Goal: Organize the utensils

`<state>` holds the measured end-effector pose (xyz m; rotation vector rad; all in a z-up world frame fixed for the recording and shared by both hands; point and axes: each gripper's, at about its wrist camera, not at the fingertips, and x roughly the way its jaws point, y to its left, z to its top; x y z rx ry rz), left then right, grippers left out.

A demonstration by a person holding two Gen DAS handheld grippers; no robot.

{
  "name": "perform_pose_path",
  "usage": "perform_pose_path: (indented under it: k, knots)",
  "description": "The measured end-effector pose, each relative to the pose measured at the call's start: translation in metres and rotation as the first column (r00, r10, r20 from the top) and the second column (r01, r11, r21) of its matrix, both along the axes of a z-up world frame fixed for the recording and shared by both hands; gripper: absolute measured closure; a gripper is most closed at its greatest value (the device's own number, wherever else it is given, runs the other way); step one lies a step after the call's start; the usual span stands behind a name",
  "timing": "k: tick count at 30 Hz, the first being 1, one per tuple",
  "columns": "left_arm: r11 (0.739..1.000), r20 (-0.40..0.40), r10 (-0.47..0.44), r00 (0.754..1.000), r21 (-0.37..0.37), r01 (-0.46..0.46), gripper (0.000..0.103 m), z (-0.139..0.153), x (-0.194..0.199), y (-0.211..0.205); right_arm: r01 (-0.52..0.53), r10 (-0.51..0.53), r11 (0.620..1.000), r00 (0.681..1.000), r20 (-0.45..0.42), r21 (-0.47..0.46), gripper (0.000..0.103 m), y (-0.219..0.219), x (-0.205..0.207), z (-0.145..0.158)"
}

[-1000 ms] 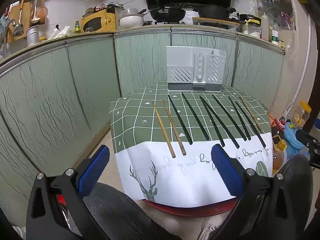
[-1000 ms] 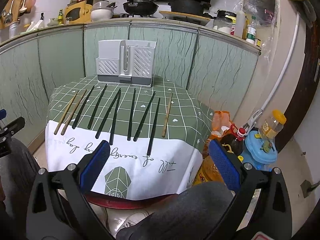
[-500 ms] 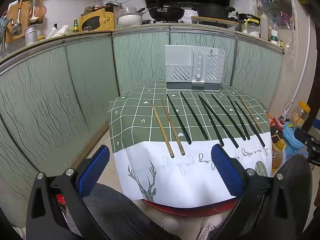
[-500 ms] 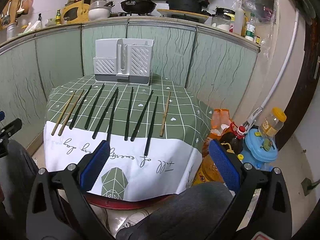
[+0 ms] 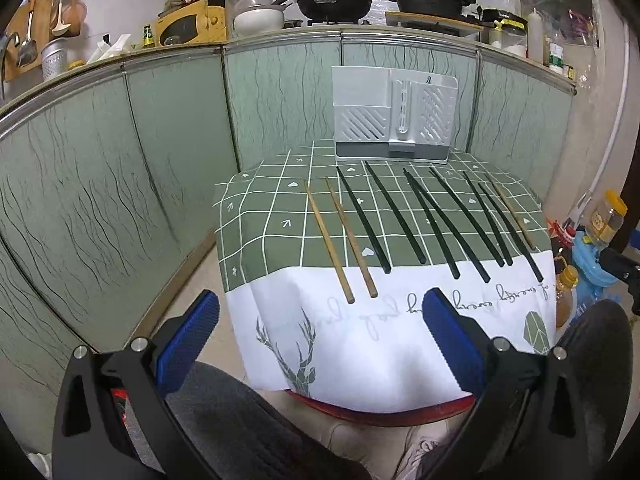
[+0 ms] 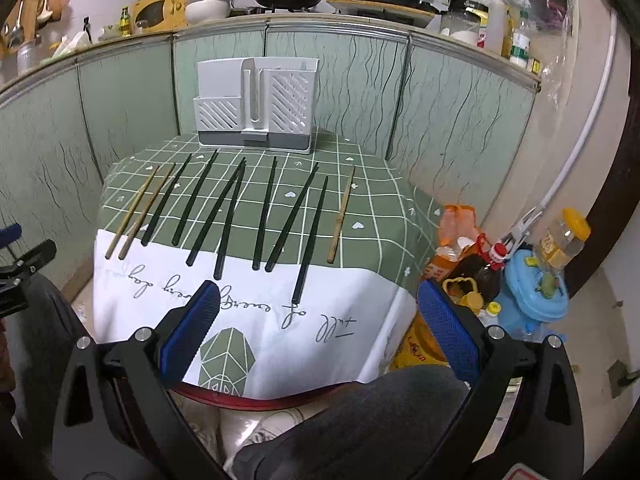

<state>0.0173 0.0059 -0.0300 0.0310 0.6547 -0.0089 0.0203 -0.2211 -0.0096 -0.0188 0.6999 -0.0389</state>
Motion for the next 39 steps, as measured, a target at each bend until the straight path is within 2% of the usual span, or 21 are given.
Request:
perform_pose_path:
  k: [3, 7, 12, 15, 19, 22, 24, 28, 31, 32, 35, 39]
  knots:
    - [1.000, 0.007, 0.003, 1.000, 0.001, -0.003, 0.005, -0.001, 0.004, 0.002, -0.012, 0.012, 1.000, 1.000, -0.005, 0.016, 0.008, -0.006, 0.006, -0.002]
    - [0.999, 0.009, 0.026, 1.000, 0.045, -0.026, 0.005, -0.003, 0.016, 0.003, -0.034, 0.034, 0.999, 0.999, -0.009, 0.030, 0.008, -0.014, 0.020, -0.006]
    - [0.999, 0.022, 0.034, 0.999, 0.017, -0.034, 0.005, -0.007, 0.041, 0.011, -0.022, 0.022, 0.999, 1.000, -0.016, 0.043, 0.008, -0.025, 0.046, -0.011]
    - [0.998, -0.011, 0.041, 0.999, 0.056, -0.041, 0.005, -0.019, 0.062, 0.010, -0.008, 0.009, 0.999, 1.000, -0.016, 0.051, 0.008, -0.031, 0.061, -0.014]
    - [0.999, -0.056, 0.034, 0.998, 0.033, -0.032, 0.006, -0.036, 0.087, 0.012, 0.015, -0.015, 0.999, 1.000, -0.011, 0.041, 0.008, -0.037, 0.079, -0.019]
    - [0.999, -0.096, 0.027, 0.995, 0.032, -0.024, 0.020, -0.051, 0.102, 0.010, 0.032, -0.032, 0.999, 0.999, -0.012, 0.041, 0.008, -0.043, 0.090, -0.025]
    - [0.999, -0.114, 0.024, 0.993, 0.030, -0.021, 0.023, -0.058, 0.107, 0.007, 0.044, -0.044, 0.998, 0.999, -0.011, 0.035, 0.008, -0.046, 0.098, -0.030]
    - [1.000, -0.132, 0.006, 0.991, 0.025, -0.003, 0.039, -0.069, 0.112, -0.001, 0.065, -0.064, 0.998, 0.998, -0.022, 0.021, 0.008, -0.051, 0.113, -0.041]
    - [0.999, -0.127, 0.007, 0.992, 0.038, -0.002, 0.047, -0.074, 0.112, -0.007, 0.058, -0.057, 0.998, 0.998, -0.036, 0.030, 0.017, -0.052, 0.123, -0.049]
    - [0.998, -0.116, 0.017, 0.993, 0.057, -0.010, 0.054, -0.074, 0.112, -0.008, 0.056, -0.055, 0.998, 0.998, -0.041, 0.024, 0.021, -0.051, 0.127, -0.053]
    - [0.995, -0.092, 0.045, 0.995, 0.094, -0.037, 0.069, -0.074, 0.112, -0.009, 0.054, -0.053, 0.998, 0.997, -0.058, 0.020, 0.041, -0.050, 0.136, -0.062]
    - [0.994, -0.087, 0.058, 0.995, 0.093, -0.050, 0.074, -0.072, 0.113, -0.005, 0.032, -0.030, 0.999, 0.995, -0.098, 0.014, 0.058, -0.044, 0.150, -0.076]
